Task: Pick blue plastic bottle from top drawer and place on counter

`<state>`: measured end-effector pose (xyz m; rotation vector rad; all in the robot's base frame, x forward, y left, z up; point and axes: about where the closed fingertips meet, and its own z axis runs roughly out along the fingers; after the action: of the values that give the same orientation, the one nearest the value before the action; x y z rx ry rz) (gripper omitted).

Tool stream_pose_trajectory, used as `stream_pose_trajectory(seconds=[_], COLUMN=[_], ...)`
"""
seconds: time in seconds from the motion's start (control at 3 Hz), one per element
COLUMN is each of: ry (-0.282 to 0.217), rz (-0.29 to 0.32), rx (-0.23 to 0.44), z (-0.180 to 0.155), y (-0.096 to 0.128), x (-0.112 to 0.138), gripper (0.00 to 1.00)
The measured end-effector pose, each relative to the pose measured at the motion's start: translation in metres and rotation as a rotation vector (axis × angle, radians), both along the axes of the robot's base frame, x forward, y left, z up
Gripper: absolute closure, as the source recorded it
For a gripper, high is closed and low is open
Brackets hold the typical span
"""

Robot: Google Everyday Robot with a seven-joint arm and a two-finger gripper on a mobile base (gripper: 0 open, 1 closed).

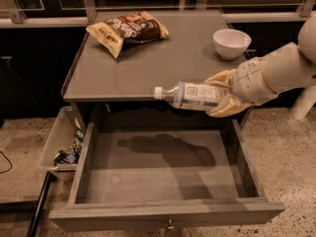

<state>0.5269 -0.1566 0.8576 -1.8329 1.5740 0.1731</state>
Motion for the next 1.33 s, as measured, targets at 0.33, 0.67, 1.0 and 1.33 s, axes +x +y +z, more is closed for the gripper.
stream_pose_trajectory(seconds=[0.33, 0.67, 1.0, 1.33], ry=[-0.003, -0.067, -0.117, -0.134], rz=[0.006, 0.027, 0.050, 0.079], rx=[0.008, 0.039, 0.069, 0.105], z=[0.000, 0.023, 0.051, 0.070], y=[0.003, 0.012, 0.021, 0.040], x=[-0.003, 0.008, 0.038, 0.077], gripper=[1.00, 1.00, 1.00, 1.00])
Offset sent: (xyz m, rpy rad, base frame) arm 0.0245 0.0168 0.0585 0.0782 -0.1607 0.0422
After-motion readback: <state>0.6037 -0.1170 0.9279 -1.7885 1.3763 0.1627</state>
